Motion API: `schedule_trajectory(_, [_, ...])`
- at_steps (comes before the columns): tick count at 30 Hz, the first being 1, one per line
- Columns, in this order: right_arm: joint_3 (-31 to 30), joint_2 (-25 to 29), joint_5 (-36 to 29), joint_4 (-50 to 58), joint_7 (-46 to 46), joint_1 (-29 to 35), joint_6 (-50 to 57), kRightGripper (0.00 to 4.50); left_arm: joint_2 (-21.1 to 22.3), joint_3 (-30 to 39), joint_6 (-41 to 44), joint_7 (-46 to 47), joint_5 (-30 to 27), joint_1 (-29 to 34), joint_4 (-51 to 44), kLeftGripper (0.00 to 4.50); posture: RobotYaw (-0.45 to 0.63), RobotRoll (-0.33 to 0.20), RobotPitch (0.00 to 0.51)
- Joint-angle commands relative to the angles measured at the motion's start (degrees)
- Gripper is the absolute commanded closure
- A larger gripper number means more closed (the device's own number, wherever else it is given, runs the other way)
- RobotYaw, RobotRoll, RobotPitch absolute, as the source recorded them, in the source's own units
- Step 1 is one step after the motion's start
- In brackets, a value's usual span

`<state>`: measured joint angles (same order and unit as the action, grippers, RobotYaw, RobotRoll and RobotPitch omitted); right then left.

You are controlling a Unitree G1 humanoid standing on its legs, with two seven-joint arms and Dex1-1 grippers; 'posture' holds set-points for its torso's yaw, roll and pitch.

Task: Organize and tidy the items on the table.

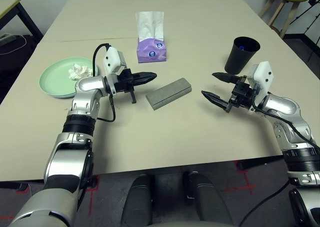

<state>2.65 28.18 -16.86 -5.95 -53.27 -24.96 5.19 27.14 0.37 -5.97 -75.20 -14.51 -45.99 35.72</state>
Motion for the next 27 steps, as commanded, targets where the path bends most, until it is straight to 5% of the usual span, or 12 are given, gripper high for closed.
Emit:
schedule_trajectory(1, [-0.65, 0.75, 0.93, -0.78, 0.34, 0.09, -0.20, 0.00, 0.15, -1.25, 1.80, -5.00, -2.91, 2.88, -5.21, 2.41, 0.03, 0.000, 0.163])
schedule_trajectory(7, [0.84, 4.99, 1.14, -3.17, -0.98, -1.40, 0.99, 0.00, -1.49, -2.35, 2.15, -8.30, -5.21, 5.54, -9.67, 0.04, 0.02, 0.000, 0.178])
schedule_trajectory(17, [-9.00, 22.78, 12.27, -15.62, -20.15, -7.00, -8.61, 0.00, -4.36, -4.69, 5.41, -4.05, -4.58, 7.33, -16.16, 0.02, 0.03, 0.000, 0.179])
schedule_trajectory(27, [-22.81, 29.21, 29.38, -35.66, -34.21, -24.98, -25.55, 0.00, -3.53, -4.15, 7.69, -0.74, -4.98, 10.73, -20.41, 0.02, 0.05, 0.000, 0.184])
